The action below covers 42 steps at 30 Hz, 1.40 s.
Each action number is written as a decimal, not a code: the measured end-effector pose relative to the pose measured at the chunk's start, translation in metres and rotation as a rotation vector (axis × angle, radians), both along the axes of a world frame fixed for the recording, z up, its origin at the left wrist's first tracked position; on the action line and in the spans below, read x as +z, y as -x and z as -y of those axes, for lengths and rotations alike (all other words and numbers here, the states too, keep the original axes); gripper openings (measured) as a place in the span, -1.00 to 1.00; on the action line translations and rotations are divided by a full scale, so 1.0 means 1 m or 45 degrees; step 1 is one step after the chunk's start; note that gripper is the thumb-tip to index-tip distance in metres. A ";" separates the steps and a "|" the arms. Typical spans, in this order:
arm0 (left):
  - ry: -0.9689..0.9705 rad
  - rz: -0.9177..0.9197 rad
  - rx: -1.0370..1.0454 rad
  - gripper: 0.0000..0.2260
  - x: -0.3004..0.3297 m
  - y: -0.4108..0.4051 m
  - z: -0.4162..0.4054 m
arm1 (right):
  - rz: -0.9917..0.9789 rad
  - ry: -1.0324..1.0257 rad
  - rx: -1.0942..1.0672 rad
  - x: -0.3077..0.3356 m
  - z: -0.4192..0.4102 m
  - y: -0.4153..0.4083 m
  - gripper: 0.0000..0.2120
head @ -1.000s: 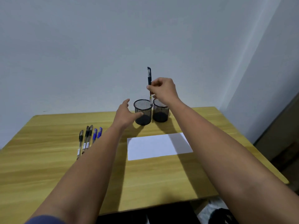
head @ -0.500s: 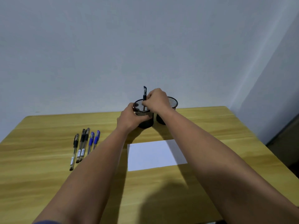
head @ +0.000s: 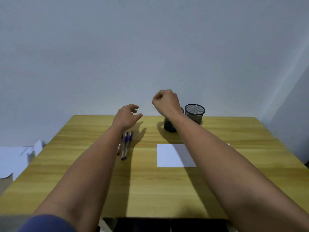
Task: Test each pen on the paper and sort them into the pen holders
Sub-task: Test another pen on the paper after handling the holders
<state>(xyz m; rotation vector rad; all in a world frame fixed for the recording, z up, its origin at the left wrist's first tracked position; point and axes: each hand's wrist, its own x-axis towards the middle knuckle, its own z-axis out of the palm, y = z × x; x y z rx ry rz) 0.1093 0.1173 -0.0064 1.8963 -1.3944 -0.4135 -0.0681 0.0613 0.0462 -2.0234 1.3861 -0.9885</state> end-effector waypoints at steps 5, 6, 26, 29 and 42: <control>-0.122 0.207 0.071 -0.67 -0.025 -0.055 -0.032 | -0.232 -0.222 0.251 -0.038 -0.025 -0.051 -0.88; -0.151 0.244 0.072 -0.67 -0.033 -0.063 -0.036 | -0.283 -0.278 0.309 -0.047 -0.030 -0.060 -0.89; -0.209 0.479 0.033 -0.69 -0.084 -0.096 -0.044 | -0.586 -0.389 0.221 -0.097 -0.057 -0.132 -0.74; -0.196 0.465 0.034 -0.66 -0.080 -0.093 -0.047 | -0.569 -0.407 0.173 -0.086 -0.057 -0.128 -0.69; 0.222 0.495 -0.108 -0.45 -0.011 -0.033 -0.051 | -0.027 -0.574 0.234 0.017 -0.050 -0.012 -0.84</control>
